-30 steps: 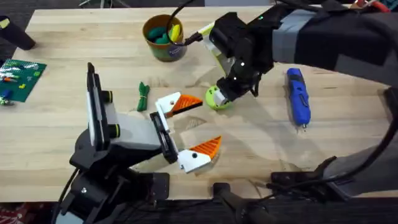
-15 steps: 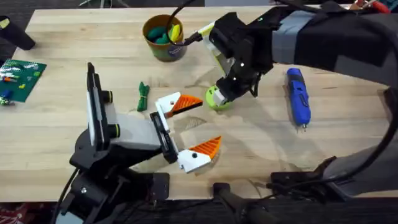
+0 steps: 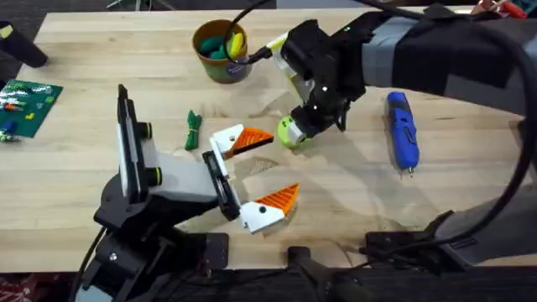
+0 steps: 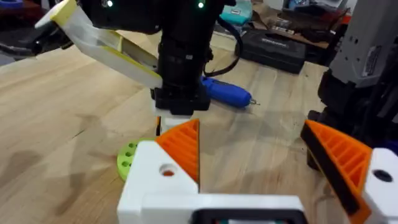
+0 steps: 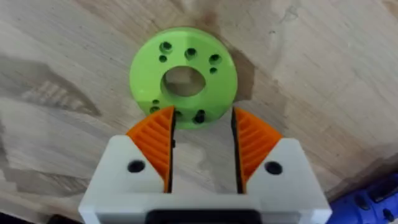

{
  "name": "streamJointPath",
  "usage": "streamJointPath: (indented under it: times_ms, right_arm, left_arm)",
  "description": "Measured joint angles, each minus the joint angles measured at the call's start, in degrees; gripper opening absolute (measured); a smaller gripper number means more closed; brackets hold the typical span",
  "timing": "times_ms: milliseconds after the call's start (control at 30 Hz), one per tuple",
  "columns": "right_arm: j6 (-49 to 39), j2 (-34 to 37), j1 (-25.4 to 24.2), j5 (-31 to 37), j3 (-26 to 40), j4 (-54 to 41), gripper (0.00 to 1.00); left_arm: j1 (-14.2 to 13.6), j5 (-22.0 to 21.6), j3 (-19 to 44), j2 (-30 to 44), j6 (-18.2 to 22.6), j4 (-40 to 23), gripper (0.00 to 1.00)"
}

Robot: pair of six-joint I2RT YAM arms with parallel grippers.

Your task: Pick up the gripper from the table and insert it into the empty holder that is missing its gripper. Then pick up a screw, insert it into the mounting hole, and use the screwdriver to tighten it. Finally, clean up the table by picking up the vegetable and placing it into the bucket.

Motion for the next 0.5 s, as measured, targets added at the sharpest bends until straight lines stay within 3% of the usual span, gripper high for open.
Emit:
streamJointPath:
  times_ms: [500]
  right_arm:
    - [0.0,0.59,0.52,-0.12,0.0,0.48,0.486]
  left_arm:
    - [0.0,0.0,0.0,0.0,-0.02,0.0,0.989]
